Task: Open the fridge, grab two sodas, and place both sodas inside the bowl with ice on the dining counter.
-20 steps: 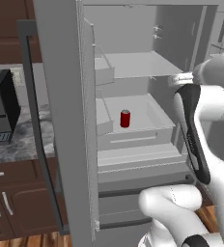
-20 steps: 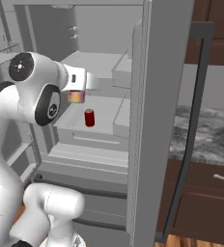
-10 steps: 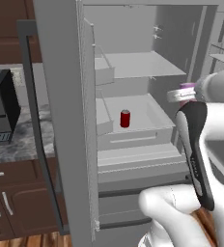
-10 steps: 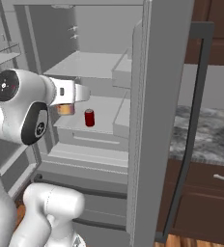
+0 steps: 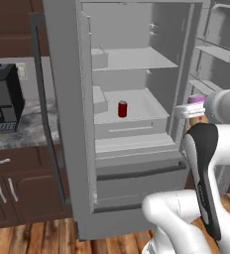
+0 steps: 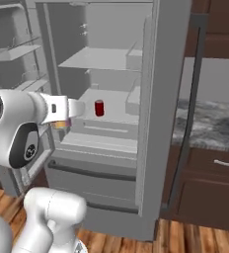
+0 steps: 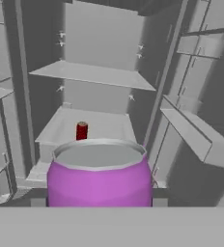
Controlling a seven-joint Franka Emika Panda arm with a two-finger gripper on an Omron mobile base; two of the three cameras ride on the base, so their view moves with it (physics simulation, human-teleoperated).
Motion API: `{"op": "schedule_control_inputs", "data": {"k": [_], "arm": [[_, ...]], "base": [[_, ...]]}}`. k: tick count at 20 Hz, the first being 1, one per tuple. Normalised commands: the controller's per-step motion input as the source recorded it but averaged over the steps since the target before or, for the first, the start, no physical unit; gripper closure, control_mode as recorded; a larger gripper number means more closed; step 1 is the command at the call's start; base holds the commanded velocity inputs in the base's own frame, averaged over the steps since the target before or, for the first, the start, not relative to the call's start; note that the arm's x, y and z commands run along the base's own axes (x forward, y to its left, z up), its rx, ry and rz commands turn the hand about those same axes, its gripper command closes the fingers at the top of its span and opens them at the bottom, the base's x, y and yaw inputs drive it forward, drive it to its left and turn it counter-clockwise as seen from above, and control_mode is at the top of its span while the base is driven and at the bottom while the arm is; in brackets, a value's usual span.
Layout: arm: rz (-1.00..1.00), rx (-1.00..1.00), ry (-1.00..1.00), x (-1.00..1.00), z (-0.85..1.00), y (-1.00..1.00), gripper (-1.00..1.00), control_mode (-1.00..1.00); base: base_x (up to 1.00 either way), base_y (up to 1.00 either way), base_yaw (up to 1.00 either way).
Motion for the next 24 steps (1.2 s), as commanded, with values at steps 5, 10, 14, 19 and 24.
{"op": "schedule_control_inputs", "data": {"k": [5, 10, 14, 19, 24], "arm": [[0.00, 0.00, 0.00, 0.00, 0.00, 0.00, 1.00, 1.00], [0.00, 0.00, 0.00, 0.00, 0.00, 0.00, 1.00, 1.00], [0.00, 0.00, 0.00, 0.00, 0.00, 0.00, 1.00, 1.00], [0.00, 0.00, 0.00, 0.00, 0.00, 0.00, 1.00, 1.00], [0.00, 0.00, 0.00, 0.00, 0.00, 0.00, 1.00, 1.00]], "base": [[-1.00, 0.29, -0.01], [-0.99, 0.59, -0.12], [-0.85, 0.45, -0.36], [-0.75, 0.54, -0.41], [-0.74, 0.55, -0.41]]}}
